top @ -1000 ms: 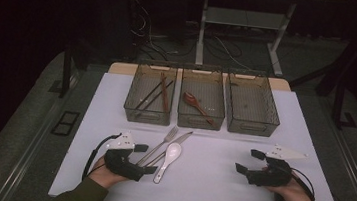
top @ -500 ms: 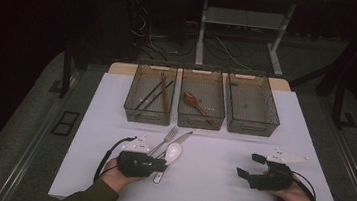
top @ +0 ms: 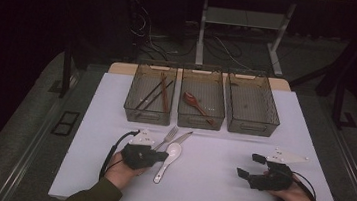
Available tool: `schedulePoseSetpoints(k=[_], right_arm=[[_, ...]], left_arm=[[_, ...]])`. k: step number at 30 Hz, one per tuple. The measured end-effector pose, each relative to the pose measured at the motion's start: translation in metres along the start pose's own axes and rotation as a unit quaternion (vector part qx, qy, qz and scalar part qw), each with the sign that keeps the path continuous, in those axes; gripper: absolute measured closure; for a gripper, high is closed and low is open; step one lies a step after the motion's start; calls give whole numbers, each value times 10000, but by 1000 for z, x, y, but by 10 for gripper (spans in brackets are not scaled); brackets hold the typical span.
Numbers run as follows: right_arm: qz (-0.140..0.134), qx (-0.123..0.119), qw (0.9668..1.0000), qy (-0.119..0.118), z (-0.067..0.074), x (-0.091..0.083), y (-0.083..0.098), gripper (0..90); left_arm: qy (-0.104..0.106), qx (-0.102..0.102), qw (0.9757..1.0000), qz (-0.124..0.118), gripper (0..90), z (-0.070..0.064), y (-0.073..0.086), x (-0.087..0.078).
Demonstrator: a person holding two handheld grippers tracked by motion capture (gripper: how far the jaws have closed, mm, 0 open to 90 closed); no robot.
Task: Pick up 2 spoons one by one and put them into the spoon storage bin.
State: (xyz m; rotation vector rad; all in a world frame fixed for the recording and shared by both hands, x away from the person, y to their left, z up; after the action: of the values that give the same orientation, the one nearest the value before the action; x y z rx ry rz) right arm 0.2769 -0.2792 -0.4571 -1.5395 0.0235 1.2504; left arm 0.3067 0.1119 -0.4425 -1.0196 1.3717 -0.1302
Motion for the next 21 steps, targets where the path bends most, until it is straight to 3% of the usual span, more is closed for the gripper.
schedulePoseSetpoints(k=[5,9,21], right_arm=[[-1,19,10000,-8,0,0,0,167],[-14,1,10000,-1,-1,-1,0,167],[-18,-1,10000,29,-2,-2,1,167]], left_arm=[[-277,-172,9995,42,888,19,-12,9],[-411,-191,9988,177,889,28,-20,18],[-515,-135,9980,355,889,27,-27,33]])
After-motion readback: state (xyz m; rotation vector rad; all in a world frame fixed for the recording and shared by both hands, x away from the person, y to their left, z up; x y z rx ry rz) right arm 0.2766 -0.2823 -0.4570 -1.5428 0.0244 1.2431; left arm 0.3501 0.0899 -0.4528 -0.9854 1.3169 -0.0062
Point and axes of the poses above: each handheld gripper's, and its own axes: x roughly forward along the jaws, y roughly out of its underside, z roughly to its left, the point moved 2 cm from there along x, roughly forward along the jaws, and after that the axes turned 10 degrees about z, right-handed, at the moved point
